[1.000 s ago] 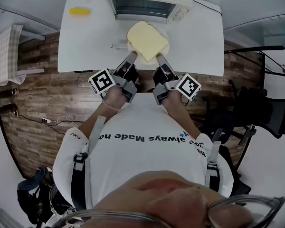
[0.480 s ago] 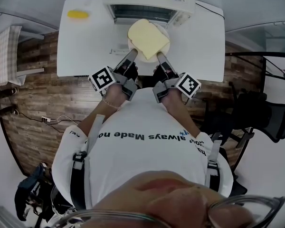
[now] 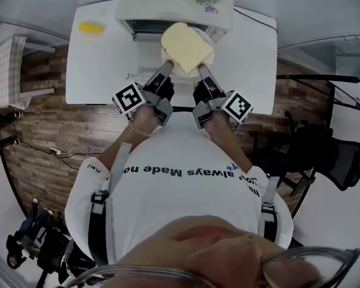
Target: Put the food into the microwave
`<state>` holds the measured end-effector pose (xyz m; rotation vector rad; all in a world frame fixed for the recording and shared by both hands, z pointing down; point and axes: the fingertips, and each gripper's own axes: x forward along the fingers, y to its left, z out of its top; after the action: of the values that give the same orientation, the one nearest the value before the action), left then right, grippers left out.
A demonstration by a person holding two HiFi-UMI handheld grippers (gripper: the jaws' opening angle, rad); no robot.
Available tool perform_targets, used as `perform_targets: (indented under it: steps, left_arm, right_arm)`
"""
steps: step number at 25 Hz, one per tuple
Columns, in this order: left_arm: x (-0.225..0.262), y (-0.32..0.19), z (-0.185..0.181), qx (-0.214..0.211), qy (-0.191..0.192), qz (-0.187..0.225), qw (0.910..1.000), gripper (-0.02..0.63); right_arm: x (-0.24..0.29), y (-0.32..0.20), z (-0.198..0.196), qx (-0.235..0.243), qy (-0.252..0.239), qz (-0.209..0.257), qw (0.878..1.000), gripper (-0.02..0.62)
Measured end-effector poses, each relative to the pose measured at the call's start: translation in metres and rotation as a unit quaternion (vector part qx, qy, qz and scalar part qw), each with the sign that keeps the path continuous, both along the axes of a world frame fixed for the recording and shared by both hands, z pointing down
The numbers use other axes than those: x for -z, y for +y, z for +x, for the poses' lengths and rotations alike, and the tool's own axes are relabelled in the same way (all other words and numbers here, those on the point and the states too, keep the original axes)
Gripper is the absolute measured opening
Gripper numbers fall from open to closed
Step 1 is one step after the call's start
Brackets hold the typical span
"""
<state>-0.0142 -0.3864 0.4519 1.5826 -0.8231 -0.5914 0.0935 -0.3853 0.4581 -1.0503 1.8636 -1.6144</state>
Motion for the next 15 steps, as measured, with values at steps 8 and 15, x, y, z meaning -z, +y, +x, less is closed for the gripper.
perform_targets:
  steps: [8, 15]
  left_arm:
    - [0.001, -0.012, 0.026, 0.019, 0.026, -0.005, 0.9995, 0.018]
    - [-0.001, -0.017, 0.016, 0.023, 0.012, -0.004, 0.9997, 0.018]
  right_arm:
    - [-0.004, -0.015, 0.022, 0.013, 0.001, 0.0, 1.0, 0.025]
    - [0.0, -0.021, 0.013, 0.014, -0.008, 0.0, 1.0, 0.025]
